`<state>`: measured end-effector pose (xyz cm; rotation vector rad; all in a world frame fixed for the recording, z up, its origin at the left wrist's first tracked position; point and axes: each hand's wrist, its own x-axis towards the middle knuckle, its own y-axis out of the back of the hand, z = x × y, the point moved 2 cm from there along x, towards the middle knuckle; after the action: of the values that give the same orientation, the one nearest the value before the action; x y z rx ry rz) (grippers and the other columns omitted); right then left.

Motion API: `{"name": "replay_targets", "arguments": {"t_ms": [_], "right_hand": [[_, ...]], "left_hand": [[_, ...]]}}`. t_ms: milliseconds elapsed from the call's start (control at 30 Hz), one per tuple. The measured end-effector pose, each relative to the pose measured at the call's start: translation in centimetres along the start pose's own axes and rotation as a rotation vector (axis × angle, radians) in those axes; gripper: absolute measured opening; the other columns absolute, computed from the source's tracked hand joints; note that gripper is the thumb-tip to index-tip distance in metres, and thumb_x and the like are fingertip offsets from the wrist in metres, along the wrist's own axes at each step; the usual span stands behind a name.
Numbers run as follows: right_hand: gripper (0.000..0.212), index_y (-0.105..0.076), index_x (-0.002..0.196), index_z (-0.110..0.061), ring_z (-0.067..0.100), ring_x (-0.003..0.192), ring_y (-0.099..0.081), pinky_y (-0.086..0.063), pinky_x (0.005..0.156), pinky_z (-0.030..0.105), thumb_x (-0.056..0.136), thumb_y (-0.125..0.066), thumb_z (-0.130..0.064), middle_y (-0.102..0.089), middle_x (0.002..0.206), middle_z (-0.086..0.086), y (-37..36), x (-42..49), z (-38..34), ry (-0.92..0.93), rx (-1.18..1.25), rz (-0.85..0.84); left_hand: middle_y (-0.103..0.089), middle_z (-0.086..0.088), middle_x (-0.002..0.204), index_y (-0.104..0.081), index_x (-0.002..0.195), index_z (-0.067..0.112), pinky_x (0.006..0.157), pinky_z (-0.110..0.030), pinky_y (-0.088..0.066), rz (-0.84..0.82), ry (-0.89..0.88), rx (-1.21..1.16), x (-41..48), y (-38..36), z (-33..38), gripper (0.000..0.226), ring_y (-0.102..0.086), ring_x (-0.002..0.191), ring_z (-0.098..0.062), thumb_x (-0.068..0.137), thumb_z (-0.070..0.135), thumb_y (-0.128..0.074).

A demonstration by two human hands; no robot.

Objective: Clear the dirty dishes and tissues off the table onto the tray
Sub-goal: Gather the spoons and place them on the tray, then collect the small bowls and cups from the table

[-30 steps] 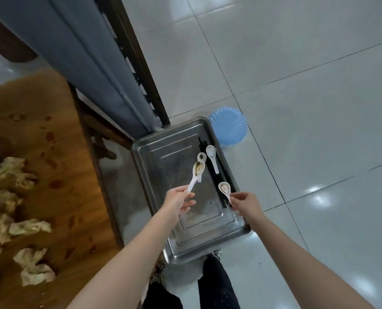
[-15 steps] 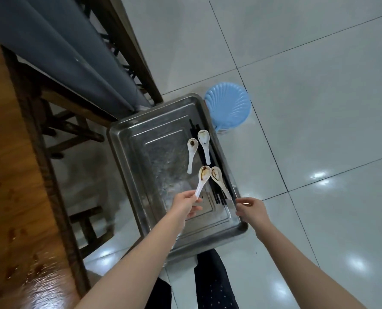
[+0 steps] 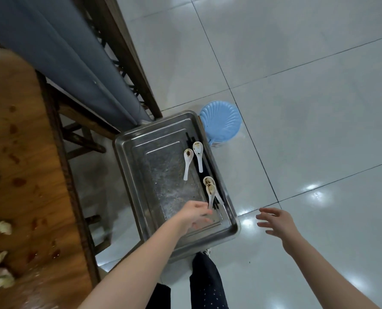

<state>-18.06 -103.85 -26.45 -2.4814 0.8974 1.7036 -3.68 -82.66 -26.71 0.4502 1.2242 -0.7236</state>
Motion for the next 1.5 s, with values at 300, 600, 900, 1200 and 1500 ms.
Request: {"name": "replay_targets", "arguments": {"t_ms": [300, 600, 900, 1200, 1500], "right_hand": [[0.016, -0.065, 0.104, -0.012, 0.02, 0.076, -0.064, -0.045, 0.062, 0.027, 0.092, -0.055, -0.01, -0.071, 0.091, 0.006, -1.9, -6.2, -6.6, 0.142, -0.036, -0.065], [0.016, -0.064, 0.102, -0.008, 0.013, 0.062, -0.057, -0.042, 0.052, 0.02, 0.087, -0.061, -0.003, -0.065, 0.085, 0.01, -7.6, -16.3, -13.1, 0.387, -0.088, -0.158], [0.019, -0.065, 0.105, -0.011, 0.011, 0.067, -0.06, -0.043, 0.052, 0.02, 0.086, -0.065, -0.009, -0.066, 0.082, 0.0, -18.0, -25.9, -13.1, 0.617, -0.221, -0.238], [0.017, -0.065, 0.099, -0.023, 0.013, 0.083, -0.064, -0.048, 0.059, 0.023, 0.084, -0.069, -0.015, -0.068, 0.093, 0.001, -31.2, -36.3, -7.5, 0.738, -0.313, -0.313], [0.018, -0.065, 0.099, -0.018, 0.007, 0.072, -0.059, -0.049, 0.058, 0.02, 0.083, -0.066, -0.009, -0.063, 0.086, -0.006, -42.3, -43.4, -3.3, 0.794, -0.453, -0.39]], "left_hand": [[-0.072, 0.008, 0.097, -0.058, 0.12, 0.02, 0.063, -0.023, -0.05, 0.254, -0.155, -0.182, -8.7, 5.6, 1.0, 0.025, -0.069, 0.073, -0.011, 0.096, 0.015, -0.055], [-0.073, 0.007, 0.091, -0.065, 0.105, 0.025, 0.066, -0.028, -0.048, 0.356, -0.325, -0.363, -18.3, 10.5, -0.5, 0.016, -0.071, 0.082, -0.015, 0.097, 0.017, -0.055], [-0.066, -0.004, 0.115, -0.061, 0.118, 0.018, 0.092, -0.036, -0.048, 0.415, -0.468, -0.496, -28.3, 17.2, -7.9, 0.022, -0.064, 0.104, -0.023, 0.098, 0.016, -0.052], [-0.073, 0.001, 0.097, -0.067, 0.109, 0.023, 0.074, -0.03, -0.048, 0.452, -0.54, -0.64, -35.7, 26.6, -23.6, 0.02, -0.068, 0.087, -0.017, 0.095, 0.013, -0.057], [-0.072, 0.007, 0.091, -0.067, 0.102, 0.028, 0.07, -0.03, -0.047, 0.596, -0.484, -0.812, -40.8, 33.9, -37.7, 0.014, -0.068, 0.082, -0.015, 0.091, 0.02, -0.063]]}}
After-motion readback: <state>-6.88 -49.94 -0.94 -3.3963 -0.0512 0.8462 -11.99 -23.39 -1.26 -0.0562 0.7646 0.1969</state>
